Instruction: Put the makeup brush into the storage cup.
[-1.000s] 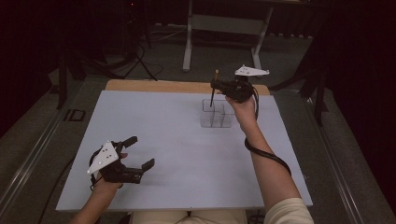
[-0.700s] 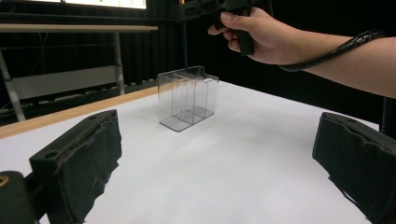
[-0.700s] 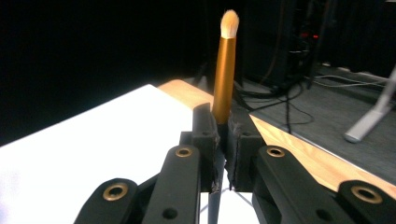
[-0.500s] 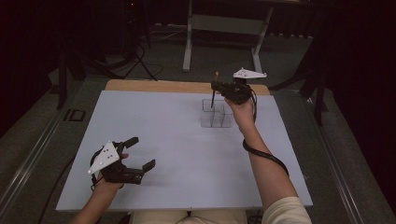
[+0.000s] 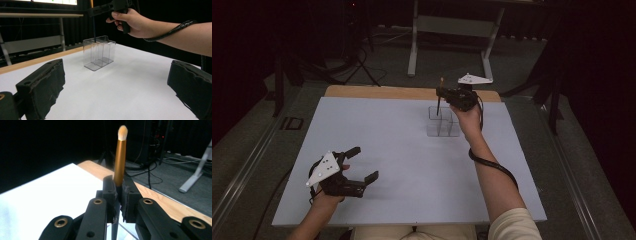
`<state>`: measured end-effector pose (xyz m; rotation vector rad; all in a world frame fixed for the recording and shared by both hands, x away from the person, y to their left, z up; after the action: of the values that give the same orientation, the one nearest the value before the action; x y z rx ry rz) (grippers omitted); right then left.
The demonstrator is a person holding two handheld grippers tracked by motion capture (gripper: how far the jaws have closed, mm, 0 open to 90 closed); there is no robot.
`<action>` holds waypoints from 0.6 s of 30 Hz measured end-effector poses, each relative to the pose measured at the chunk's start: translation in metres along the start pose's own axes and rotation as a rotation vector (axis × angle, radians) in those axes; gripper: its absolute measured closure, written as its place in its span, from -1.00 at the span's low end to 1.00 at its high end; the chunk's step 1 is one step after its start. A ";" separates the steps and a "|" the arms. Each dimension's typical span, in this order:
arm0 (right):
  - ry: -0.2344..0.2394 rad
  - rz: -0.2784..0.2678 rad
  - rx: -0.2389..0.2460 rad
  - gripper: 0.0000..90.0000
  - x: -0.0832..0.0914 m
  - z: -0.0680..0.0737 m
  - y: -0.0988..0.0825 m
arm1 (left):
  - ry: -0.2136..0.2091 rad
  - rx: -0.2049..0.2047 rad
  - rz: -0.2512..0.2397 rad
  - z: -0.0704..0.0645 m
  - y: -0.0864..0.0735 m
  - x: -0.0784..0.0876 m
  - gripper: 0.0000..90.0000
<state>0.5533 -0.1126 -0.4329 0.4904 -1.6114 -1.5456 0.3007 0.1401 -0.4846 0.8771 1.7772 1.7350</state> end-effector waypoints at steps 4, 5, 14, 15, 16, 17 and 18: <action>0.005 -0.003 -0.030 0.42 -0.006 -0.001 -0.002 | -0.005 0.003 0.003 0.000 -0.001 -0.001 -0.95; 0.007 -0.001 -0.039 0.27 -0.006 -0.001 -0.003 | -0.006 0.004 0.004 0.000 -0.001 -0.001 -0.95; 0.003 -0.010 -0.075 -0.39 -0.004 -0.001 -0.002 | -0.014 -0.002 0.009 -0.003 -0.002 -0.003 -0.95; 0.013 -0.015 -0.071 -0.51 -0.002 0.001 0.000 | -0.017 0.004 0.009 -0.003 -0.002 -0.003 -0.95; 0.013 -0.015 -0.071 -0.51 -0.002 0.001 0.000 | -0.017 0.004 0.009 -0.003 -0.002 -0.003 -0.95; 0.022 -0.014 -0.069 -0.60 0.000 0.003 0.001 | -0.017 0.003 0.010 -0.004 -0.002 -0.004 -0.95; 0.022 -0.014 -0.069 -0.60 0.000 0.003 0.001 | -0.017 0.003 0.010 -0.004 -0.002 -0.004 -0.95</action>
<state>0.5507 -0.1107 -0.4314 0.4797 -1.5358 -1.5953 0.3001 0.1351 -0.4868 0.9004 1.7679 1.7263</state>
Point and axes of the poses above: each handheld gripper's, and its own axes: x roughly backward along the jaws, y roughly out of its top, z roughly to its left, the point moved 8 cm from there along -x, roughly forward along the jaws, and after that the axes turned 2 degrees about -z, right-handed, at the moved point
